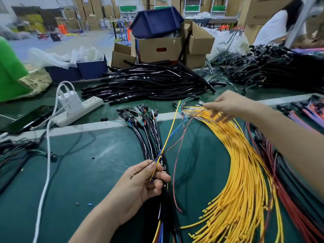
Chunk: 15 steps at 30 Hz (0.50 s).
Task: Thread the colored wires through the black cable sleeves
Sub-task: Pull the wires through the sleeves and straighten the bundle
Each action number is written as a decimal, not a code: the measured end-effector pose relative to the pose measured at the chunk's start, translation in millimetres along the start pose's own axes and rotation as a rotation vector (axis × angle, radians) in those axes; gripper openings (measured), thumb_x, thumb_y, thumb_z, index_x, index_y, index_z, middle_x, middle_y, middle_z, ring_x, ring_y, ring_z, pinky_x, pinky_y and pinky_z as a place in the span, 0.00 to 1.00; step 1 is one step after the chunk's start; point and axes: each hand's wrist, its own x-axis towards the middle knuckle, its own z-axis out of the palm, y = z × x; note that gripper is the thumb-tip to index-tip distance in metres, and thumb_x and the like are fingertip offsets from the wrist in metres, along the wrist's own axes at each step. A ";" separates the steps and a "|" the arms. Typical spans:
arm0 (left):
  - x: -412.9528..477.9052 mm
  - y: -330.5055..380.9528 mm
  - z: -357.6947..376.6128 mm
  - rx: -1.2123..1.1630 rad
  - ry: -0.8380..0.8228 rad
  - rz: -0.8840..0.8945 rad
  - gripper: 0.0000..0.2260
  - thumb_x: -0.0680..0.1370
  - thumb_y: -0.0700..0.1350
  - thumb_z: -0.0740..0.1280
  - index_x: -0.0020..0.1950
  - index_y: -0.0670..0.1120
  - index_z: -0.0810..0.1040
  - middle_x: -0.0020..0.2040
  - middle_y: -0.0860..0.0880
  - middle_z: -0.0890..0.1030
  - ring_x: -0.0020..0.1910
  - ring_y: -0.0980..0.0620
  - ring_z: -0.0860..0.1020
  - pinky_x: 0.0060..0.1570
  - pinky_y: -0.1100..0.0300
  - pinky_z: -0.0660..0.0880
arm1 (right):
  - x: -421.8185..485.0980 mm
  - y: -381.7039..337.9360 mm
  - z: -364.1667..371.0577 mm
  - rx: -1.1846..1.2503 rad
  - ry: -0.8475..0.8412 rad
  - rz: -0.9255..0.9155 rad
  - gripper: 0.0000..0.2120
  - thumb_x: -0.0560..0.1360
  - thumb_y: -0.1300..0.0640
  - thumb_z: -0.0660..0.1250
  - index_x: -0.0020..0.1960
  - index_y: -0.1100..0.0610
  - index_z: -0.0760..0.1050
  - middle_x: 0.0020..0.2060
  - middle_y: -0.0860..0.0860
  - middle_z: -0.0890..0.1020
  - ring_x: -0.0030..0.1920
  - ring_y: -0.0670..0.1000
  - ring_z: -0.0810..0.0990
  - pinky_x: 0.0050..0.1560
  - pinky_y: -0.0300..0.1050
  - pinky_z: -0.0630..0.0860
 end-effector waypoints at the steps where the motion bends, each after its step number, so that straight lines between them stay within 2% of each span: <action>1: -0.2 -0.1 0.6 0.011 -0.005 0.000 0.08 0.71 0.45 0.64 0.43 0.39 0.75 0.34 0.41 0.80 0.25 0.56 0.73 0.26 0.66 0.74 | -8.9 -7.8 5.8 -0.051 0.055 -0.186 0.14 0.75 0.49 0.68 0.45 0.62 0.78 0.42 0.55 0.85 0.42 0.54 0.84 0.45 0.48 0.80; 2: -0.4 0.0 0.9 0.021 -0.011 0.000 0.08 0.71 0.45 0.64 0.43 0.39 0.75 0.34 0.41 0.81 0.25 0.56 0.74 0.26 0.66 0.74 | -23.2 -18.5 14.3 -0.063 0.083 -0.394 0.09 0.74 0.52 0.70 0.45 0.59 0.79 0.40 0.52 0.85 0.42 0.49 0.83 0.45 0.44 0.79; 4: 0.3 -0.6 1.8 0.036 -0.011 0.003 0.08 0.72 0.45 0.64 0.43 0.40 0.75 0.35 0.42 0.81 0.25 0.56 0.74 0.26 0.66 0.74 | -60.2 -39.5 36.0 -0.084 -0.036 -0.784 0.02 0.72 0.60 0.71 0.44 0.55 0.80 0.38 0.47 0.83 0.40 0.44 0.81 0.43 0.36 0.75; 6: 1.3 -1.8 2.5 0.025 0.001 0.006 0.10 0.72 0.44 0.63 0.46 0.38 0.75 0.34 0.43 0.80 0.25 0.56 0.74 0.26 0.66 0.74 | -93.2 -44.8 60.3 -0.249 -0.239 -1.019 0.08 0.71 0.65 0.67 0.47 0.55 0.79 0.40 0.47 0.82 0.41 0.45 0.79 0.42 0.37 0.74; 8: 1.7 -2.8 2.5 0.025 -0.014 0.020 0.12 0.73 0.43 0.63 0.51 0.36 0.74 0.33 0.45 0.78 0.26 0.56 0.73 0.26 0.66 0.73 | -110.1 -34.8 78.5 -0.477 -0.297 -1.103 0.12 0.69 0.66 0.63 0.49 0.56 0.79 0.44 0.49 0.79 0.43 0.50 0.77 0.42 0.46 0.75; 10: 0.5 -3.4 2.2 0.071 -0.048 0.043 0.10 0.74 0.43 0.62 0.49 0.37 0.72 0.32 0.47 0.77 0.26 0.56 0.72 0.27 0.67 0.72 | -115.5 -19.6 87.4 -0.597 -0.235 -1.142 0.11 0.68 0.66 0.64 0.49 0.57 0.78 0.48 0.51 0.78 0.44 0.53 0.77 0.39 0.49 0.77; 15: -1.7 -3.7 2.1 0.178 -0.028 0.073 0.07 0.75 0.43 0.62 0.43 0.39 0.73 0.34 0.48 0.78 0.24 0.58 0.68 0.24 0.69 0.67 | -118.7 3.6 97.2 -0.598 -0.181 -1.199 0.05 0.71 0.60 0.71 0.46 0.54 0.79 0.49 0.52 0.78 0.41 0.49 0.77 0.35 0.44 0.76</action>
